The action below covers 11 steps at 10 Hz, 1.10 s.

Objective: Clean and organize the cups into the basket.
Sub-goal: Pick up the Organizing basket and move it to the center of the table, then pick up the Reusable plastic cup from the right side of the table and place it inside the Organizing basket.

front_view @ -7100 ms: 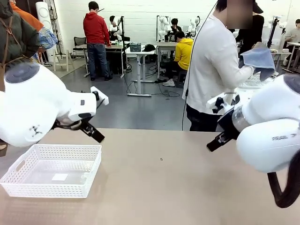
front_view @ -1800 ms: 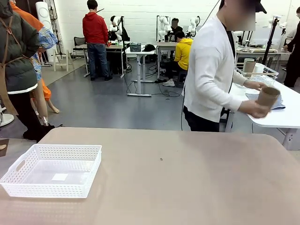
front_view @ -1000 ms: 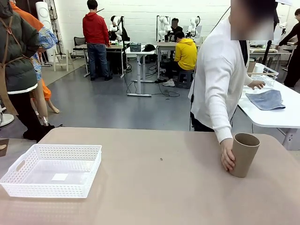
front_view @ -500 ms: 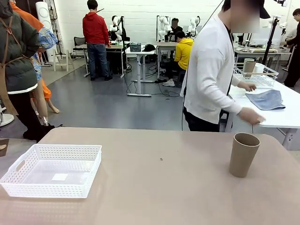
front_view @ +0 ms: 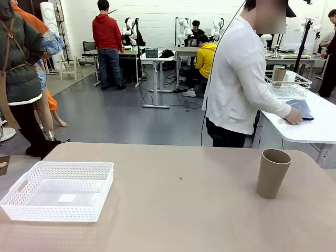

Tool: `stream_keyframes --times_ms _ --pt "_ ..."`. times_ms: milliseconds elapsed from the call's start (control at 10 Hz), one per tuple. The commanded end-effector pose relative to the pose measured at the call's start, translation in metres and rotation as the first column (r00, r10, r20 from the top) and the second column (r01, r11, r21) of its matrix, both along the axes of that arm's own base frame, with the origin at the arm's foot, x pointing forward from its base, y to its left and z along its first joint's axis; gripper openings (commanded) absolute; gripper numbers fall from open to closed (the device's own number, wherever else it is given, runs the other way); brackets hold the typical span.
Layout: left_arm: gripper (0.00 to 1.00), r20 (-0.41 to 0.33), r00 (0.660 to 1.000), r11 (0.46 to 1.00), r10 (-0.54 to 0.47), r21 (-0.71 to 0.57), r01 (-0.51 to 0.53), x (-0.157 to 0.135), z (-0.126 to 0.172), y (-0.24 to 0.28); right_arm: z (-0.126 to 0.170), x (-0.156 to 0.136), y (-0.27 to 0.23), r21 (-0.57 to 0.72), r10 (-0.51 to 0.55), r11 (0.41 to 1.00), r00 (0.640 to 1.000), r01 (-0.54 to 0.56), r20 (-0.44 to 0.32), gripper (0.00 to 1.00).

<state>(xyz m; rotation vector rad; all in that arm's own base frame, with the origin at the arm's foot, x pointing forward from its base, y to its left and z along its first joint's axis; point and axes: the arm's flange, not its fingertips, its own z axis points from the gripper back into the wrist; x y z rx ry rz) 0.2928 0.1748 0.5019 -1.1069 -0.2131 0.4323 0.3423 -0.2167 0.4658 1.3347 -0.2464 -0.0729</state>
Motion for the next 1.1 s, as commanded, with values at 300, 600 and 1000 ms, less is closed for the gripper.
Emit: stream_keyframes --times_ms 300,600,1000 --pt "1.00 0.000 1.000 1.000 -0.007 -0.001 0.007 0.0011 0.0016 0.0002 0.0010 0.0013 -0.0043 0.007 0.011 1.000 1.000 -0.011 0.014 1.00" --pt "1.00 0.000 1.000 1.000 -0.007 -0.001 0.007 0.0011 0.0016 0.0002 0.0010 0.0013 -0.0043 0.007 0.011 1.000 1.000 -0.011 0.014 1.00" --pt "1.00 0.000 1.000 1.000 -0.007 -0.001 0.007 0.0011 0.0016 0.0002 0.0010 0.0013 -0.0043 0.007 0.011 1.000 1.000 -0.011 0.014 1.00"
